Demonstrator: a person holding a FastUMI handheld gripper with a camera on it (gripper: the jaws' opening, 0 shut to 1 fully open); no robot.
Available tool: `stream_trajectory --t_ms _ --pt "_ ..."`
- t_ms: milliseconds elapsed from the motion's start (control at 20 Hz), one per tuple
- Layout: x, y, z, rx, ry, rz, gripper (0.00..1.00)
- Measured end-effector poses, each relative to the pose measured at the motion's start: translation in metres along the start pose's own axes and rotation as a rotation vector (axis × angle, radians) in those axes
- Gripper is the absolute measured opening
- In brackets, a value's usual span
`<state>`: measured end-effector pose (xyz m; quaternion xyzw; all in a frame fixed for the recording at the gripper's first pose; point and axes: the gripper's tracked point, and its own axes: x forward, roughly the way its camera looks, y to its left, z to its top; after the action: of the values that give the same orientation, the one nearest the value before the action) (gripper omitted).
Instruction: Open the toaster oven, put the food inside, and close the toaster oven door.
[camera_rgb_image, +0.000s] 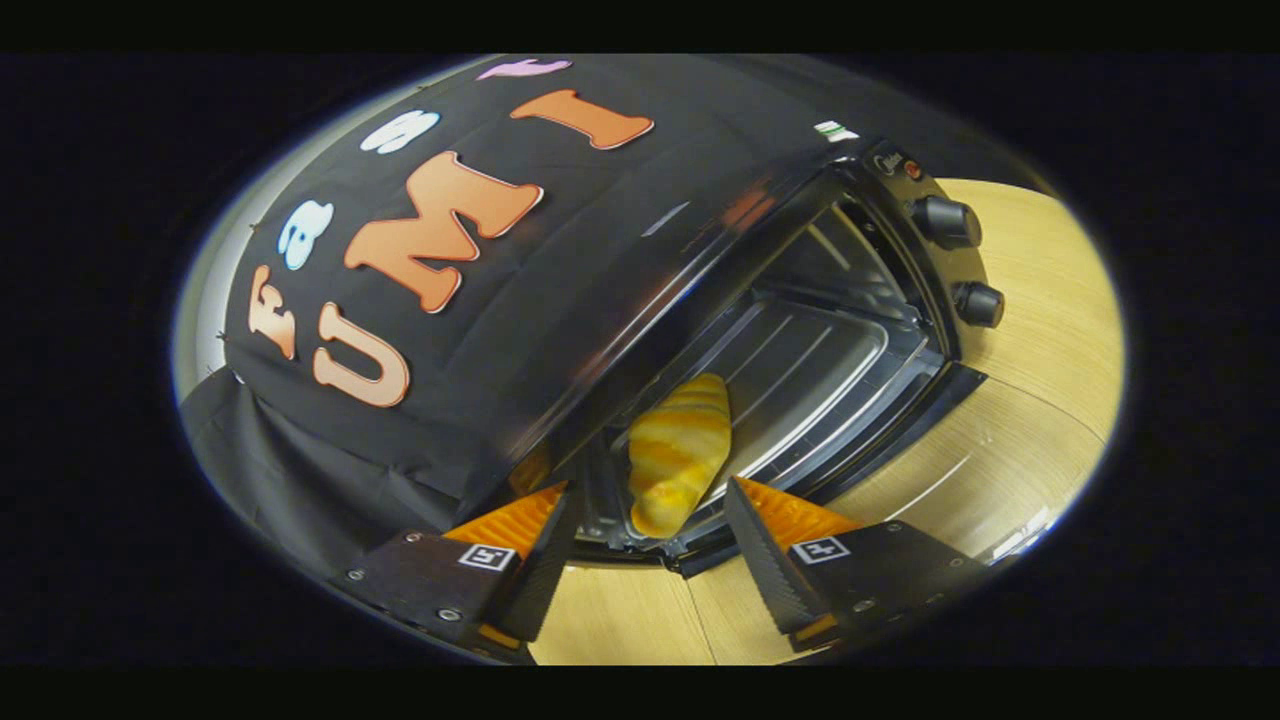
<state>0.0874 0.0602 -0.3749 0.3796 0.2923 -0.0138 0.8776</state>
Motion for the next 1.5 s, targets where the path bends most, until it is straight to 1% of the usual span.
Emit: stream_trajectory --t_ms 50,150,300,550,750,900,950,1150,1300,1500 --pt "-0.008 0.002 -0.001 -0.006 -0.003 0.005 0.91" --pt "-0.021 0.005 0.0 -0.03 -0.013 0.012 0.97" --pt "-0.042 0.006 -0.002 -0.069 -0.012 0.016 0.98" --pt "-0.08 -0.006 -0.015 -0.189 0.001 -0.019 0.98" --pt "-0.105 -0.028 -0.028 -0.359 0.026 -0.086 0.98" --pt "-0.123 -0.051 -0.037 -0.508 0.051 -0.161 0.98" --pt "-0.128 -0.057 -0.041 -0.537 0.058 -0.177 0.99" --pt "-0.14 -0.082 -0.051 -0.577 0.097 -0.24 0.99" --pt "-0.148 -0.102 -0.057 -0.635 0.135 -0.297 0.99" --pt "-0.153 -0.126 -0.065 -0.687 0.197 -0.352 0.99"
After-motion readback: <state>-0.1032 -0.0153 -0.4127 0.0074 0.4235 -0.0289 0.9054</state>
